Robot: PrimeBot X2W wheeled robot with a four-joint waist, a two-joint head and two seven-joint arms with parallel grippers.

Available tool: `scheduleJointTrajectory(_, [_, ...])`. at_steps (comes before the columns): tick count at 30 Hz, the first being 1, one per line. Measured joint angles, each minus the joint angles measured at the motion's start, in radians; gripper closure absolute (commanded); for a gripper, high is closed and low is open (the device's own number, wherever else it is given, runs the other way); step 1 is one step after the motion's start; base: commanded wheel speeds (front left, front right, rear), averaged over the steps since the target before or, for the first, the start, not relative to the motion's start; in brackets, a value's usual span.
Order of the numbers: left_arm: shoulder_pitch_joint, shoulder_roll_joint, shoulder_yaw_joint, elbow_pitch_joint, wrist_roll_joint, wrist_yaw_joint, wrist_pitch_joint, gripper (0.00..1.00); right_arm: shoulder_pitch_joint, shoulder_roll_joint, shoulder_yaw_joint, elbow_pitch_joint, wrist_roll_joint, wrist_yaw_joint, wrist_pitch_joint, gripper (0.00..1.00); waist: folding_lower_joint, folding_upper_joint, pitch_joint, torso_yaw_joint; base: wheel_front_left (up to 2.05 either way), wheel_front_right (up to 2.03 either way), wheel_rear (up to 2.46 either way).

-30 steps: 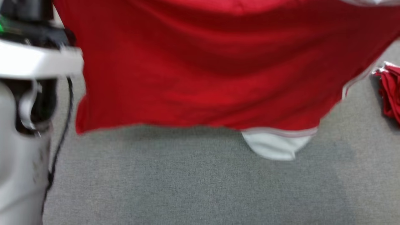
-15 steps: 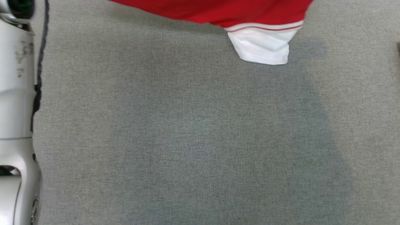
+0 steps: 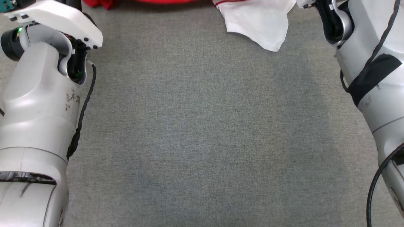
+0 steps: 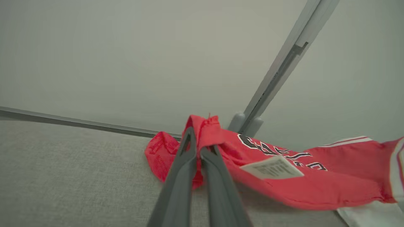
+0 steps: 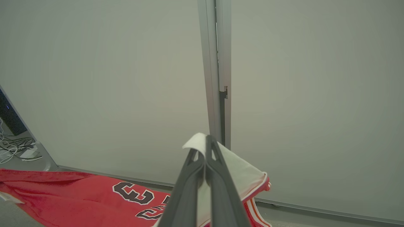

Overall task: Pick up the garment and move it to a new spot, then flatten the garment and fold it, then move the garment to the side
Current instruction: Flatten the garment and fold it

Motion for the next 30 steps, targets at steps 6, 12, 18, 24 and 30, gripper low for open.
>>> scheduleJointTrajectory(6, [0.03, -0.007, -0.013, 0.019, -0.036, -0.005, -0.034, 1.0, 0.065, -0.003, 0.022, -0.001, 0.094, 0.0, -0.044, 1.0, 0.0, 0.0, 0.015, -0.002, 0.0, 0.0, 0.0])
scheduleJointTrajectory(12, [0.199, -0.007, -0.048, -0.076, -0.099, -0.007, -0.047, 1.0, 0.312, -0.066, 0.018, -0.197, 0.154, 0.0, -0.056, 1.0, -0.0001, 0.0, -0.037, 0.004, 0.0, 0.0, 0.0])
scheduleJointTrajectory(18, [0.437, 0.016, -0.047, -0.25, -0.127, -0.007, -0.048, 1.0, 0.673, -0.117, -0.042, -0.466, 0.134, 0.0, -0.057, 1.0, 0.0, 0.0, -0.106, 0.007, 0.0, 0.0, 0.0])
scheduleJointTrajectory(24, [0.655, 0.053, -0.035, -0.396, -0.139, -0.007, -0.048, 1.0, 1.007, -0.129, -0.14, -0.689, 0.098, 0.0, -0.057, 1.0, 0.0, 0.0, -0.18, 0.009, 0.0, 0.0, 0.0])
scheduleJointTrajectory(30, [0.858, 0.089, -0.023, -0.57, -0.138, 0.022, -0.044, 1.0, 1.288, -0.094, -0.258, -0.92, 0.048, 0.0, 0.02, 1.0, 0.0, 0.0, -0.251, 0.012, 0.0, 0.0, 0.0])
